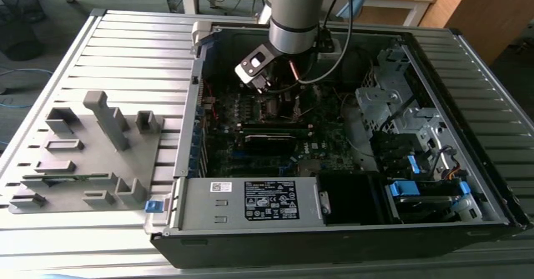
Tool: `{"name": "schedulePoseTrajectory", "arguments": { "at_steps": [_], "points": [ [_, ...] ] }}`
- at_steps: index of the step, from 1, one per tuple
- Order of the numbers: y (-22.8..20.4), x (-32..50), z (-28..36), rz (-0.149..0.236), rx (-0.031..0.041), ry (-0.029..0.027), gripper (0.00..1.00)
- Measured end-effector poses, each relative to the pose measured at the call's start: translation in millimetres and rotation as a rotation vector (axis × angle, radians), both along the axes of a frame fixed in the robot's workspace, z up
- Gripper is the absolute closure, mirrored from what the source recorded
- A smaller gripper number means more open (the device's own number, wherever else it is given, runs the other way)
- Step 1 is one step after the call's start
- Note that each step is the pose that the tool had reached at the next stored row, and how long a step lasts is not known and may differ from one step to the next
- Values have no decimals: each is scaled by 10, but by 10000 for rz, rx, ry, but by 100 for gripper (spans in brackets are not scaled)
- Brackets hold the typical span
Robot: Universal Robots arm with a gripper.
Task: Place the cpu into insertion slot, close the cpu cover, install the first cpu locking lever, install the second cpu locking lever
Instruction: 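Place the cpu into insertion slot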
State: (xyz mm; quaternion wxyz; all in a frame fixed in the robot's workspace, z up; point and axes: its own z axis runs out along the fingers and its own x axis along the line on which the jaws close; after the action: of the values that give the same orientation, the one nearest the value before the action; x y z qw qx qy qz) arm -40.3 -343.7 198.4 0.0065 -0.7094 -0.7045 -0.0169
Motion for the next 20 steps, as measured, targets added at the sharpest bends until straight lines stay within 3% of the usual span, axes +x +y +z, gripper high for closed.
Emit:
{"name": "schedulePoseTrajectory", "arguments": {
  "at_steps": [10,18,20],
  "points": [
    [0,0,160,0,0,0,33],
    [0,0,170,0,1,0,33],
    [0,0,171,0,0,0,40]
  ]
}}
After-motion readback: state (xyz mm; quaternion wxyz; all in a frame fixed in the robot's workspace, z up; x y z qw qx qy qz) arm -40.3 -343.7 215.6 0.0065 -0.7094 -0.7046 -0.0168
